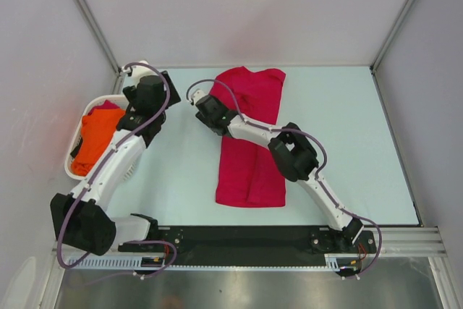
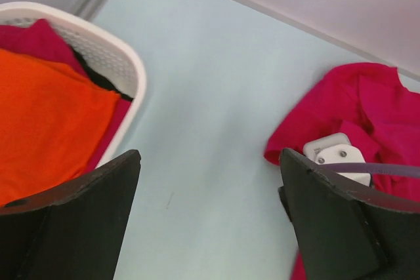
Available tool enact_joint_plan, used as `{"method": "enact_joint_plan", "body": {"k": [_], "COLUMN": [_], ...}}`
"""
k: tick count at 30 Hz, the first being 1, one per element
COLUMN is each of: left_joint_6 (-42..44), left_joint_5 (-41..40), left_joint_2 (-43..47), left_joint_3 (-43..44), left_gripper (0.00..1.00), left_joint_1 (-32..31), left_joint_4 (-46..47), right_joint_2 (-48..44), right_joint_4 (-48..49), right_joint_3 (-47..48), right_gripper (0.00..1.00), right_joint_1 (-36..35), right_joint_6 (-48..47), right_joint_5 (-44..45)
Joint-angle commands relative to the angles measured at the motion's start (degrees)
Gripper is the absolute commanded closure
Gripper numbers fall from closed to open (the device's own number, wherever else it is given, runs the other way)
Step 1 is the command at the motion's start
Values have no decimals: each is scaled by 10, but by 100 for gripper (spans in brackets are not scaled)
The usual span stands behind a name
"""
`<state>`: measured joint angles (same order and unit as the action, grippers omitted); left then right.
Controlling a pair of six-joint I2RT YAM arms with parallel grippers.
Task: Fold and stack the t-shirts
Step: Rotate the tshirt 90 degrees
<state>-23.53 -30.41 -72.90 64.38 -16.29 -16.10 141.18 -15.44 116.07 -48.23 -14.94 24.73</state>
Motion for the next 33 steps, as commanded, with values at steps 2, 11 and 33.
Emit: {"method": "enact_joint_plan", "body": {"k": [2,11,33], "left_joint_6": [-36,-32,-28], "left_joint_5": [-54,-40,-28], "left_joint_2": [50,74,72], "left_joint_3": [21,17,22], "left_gripper": [7,5,4], "left_joint_1": [16,28,33], "left_joint_4": [-64,-74,-84], "right_joint_2": [6,40,32], "right_joint_4": [91,246,137], "right_joint_3": [-3,-35,58], "right_gripper": [41,37,100], "right_joint_1": [-12,-48,-19], "right_joint_6": [-102,-235,-91], "right_joint_5": [133,182,51]}}
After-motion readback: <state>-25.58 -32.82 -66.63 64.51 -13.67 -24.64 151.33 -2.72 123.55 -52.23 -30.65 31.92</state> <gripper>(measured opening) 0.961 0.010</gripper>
